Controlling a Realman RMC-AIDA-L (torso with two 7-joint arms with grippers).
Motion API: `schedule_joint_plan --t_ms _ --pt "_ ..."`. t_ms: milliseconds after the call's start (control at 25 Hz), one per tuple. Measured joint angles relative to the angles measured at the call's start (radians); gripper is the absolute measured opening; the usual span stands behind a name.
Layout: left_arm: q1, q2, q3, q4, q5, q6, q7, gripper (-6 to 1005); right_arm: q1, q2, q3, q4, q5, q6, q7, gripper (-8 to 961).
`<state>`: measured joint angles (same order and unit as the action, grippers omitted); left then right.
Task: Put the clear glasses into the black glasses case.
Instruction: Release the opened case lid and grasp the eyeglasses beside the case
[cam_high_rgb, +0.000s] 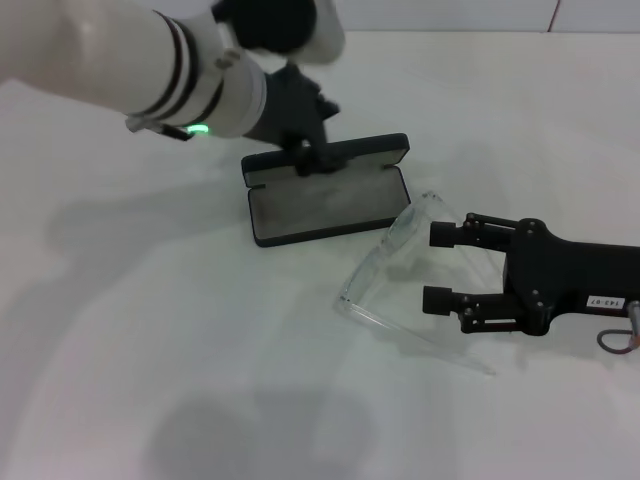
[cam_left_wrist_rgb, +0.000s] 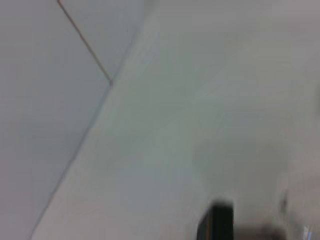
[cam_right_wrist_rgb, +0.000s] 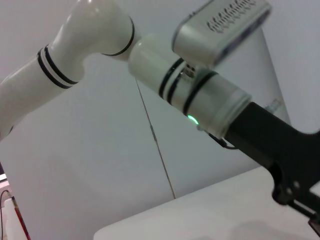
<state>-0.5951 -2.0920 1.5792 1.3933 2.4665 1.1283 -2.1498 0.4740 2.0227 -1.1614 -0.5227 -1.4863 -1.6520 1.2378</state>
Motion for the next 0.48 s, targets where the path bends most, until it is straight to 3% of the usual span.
schedule_joint_plan --t_ms 80,280,480 --pt "0.034 0.002 -0.048 0.031 -0.121 -0.002 0.029 478 -0.002 -0.002 0.002 -0.006 0.000 0.000 0.000 781" --pt "0.189 0.005 -0.217 0.065 -0.592 0.031 0.267 485 -0.006 -0.013 0.023 -0.030 -0.001 -0.005 0.006 779" --pt "0.298 0.005 -0.319 -0.070 -1.002 0.171 0.508 487 -0.005 -0.042 0.048 -0.062 -0.007 0.011 0.037 776"
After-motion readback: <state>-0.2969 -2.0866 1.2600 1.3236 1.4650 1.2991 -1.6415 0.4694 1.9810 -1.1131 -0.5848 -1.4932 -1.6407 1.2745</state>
